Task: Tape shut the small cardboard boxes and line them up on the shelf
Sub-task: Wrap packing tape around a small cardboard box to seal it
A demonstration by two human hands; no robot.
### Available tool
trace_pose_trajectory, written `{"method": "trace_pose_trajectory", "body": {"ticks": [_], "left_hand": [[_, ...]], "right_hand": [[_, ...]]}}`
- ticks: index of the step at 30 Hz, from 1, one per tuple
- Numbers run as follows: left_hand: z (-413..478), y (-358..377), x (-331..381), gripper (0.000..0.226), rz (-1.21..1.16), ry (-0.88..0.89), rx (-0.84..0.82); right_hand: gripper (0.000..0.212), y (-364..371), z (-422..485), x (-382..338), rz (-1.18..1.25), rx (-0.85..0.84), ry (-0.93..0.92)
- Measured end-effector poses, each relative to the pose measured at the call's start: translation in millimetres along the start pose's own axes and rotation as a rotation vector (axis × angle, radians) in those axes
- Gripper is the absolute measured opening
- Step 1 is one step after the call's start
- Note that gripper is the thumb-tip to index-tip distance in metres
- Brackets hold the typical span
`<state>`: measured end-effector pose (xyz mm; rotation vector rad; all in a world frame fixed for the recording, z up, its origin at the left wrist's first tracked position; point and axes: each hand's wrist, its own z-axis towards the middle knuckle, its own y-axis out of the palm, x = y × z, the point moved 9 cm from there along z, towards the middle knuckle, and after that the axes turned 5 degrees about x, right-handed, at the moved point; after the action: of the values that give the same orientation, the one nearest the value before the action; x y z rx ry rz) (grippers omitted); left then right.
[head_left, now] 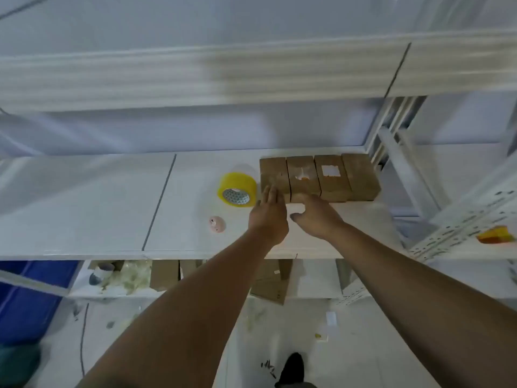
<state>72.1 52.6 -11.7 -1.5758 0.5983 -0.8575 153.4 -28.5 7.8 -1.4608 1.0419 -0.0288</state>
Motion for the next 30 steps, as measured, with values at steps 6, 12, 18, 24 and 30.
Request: {"method": "trace_pose_trajectory", "body": {"ticks": [6, 12, 18, 24, 30], "left_hand": [[50, 31, 0, 0.090, 0.118, 0.025, 0.027], [8, 34, -2, 0.083, 0.017, 0.059, 0.217], [-62, 52, -2, 0.082, -0.224, 0.145, 0.201], [-81, 34, -26, 0.056, -0.870, -0.064, 0.302], [-72, 21, -73, 0.062, -1.395, -0.688, 0.437]], "right_hand": [[0.050, 5, 27, 33, 0.140, 0.080, 0.031], [0.032, 27, 26, 55, 0.416, 0.107, 0.219], [0.049, 59, 20, 46, 0.674, 0.067, 0.354], [0.066, 66, 11, 48, 0.883, 0.150, 0.418], [0.040, 53, 6, 28, 1.257, 0.143, 0.305]]}}
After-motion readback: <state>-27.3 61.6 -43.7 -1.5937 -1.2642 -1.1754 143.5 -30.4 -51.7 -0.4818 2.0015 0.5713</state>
